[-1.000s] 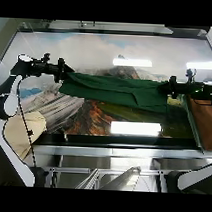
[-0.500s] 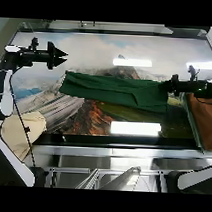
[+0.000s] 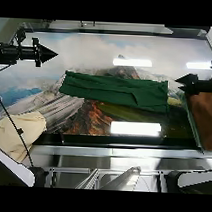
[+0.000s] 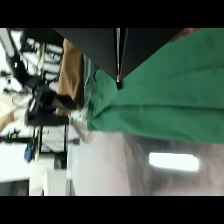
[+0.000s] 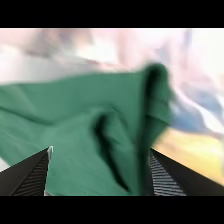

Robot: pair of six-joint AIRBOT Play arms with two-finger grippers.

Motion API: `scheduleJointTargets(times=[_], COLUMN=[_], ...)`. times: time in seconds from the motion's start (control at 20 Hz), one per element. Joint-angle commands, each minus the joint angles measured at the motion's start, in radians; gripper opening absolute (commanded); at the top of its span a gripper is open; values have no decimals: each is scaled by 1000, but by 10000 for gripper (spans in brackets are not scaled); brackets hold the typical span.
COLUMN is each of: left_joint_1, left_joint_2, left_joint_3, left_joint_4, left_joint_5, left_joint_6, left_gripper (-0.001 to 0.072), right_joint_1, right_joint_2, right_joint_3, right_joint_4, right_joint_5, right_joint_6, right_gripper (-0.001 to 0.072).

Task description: Fold the shirts.

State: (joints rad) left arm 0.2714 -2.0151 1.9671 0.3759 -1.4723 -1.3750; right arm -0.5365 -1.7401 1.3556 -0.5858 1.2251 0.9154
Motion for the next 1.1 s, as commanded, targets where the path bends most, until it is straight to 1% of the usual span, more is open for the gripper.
scheduleJointTargets(times=[0.0, 0.05, 0.15, 0.25, 0.35, 0.45, 0.55, 0.6, 0.65, 0.7, 0.75, 0.8, 0.9, 1.05], left_joint_1=[-46, -69, -125, -177, -228, -278, -326, -348, -376, -406, -435, -462, -521, -594], left_joint_2=[37, 41, 40, 40, 40, 40, 37, 31, 21, 8, -10, -29, -69, -134], left_joint_3=[-2, -2, -2, -1, -1, -1, -2, -1, -1, -1, -1, -2, -1, -1], left_joint_4=[-2, -3, -1, -2, -2, -1, 0, 13, 49, 97, 162, 222, 306, 315], left_joint_5=[-87, -87, -76, -68, -70, -72, -61, -45, -23, 5, 41, 82, 171, 309], left_joint_6=[97, 121, 131, 154, 174, 188, 208, 215, 215, 215, 214, 213, 193, 158], left_gripper=[4, 4, 4, 4, 4, 4, 4, 4, 4, 4, 4, 4, 3, 3], right_joint_1=[26, 43, 85, 132, 164, 177, 179, 179, 179, 179, 179, 179, 179, 178], right_joint_2=[-11, -21, -49, -83, -119, -148, -158, -158, -157, -157, -155, -150, -121, -50], right_joint_3=[3, 3, 3, 3, 3, 3, 3, 3, 3, 3, 3, 3, 8, 63], right_joint_4=[-167, -156, -148, -148, -148, -148, -146, -135, -121, -105, -89, -74, -56, -56], right_joint_5=[-6, -10, -33, -48, -49, -50, -50, -48, -47, -45, -42, -39, -39, 9], right_joint_6=[43, 45, 85, 90, 126, 160, 160, 159, 159, 159, 159, 159, 159, 173], right_gripper=[699, 699, 699, 699, 698, 698, 695, 615, 359, 204, 88, 18, 19, 18])
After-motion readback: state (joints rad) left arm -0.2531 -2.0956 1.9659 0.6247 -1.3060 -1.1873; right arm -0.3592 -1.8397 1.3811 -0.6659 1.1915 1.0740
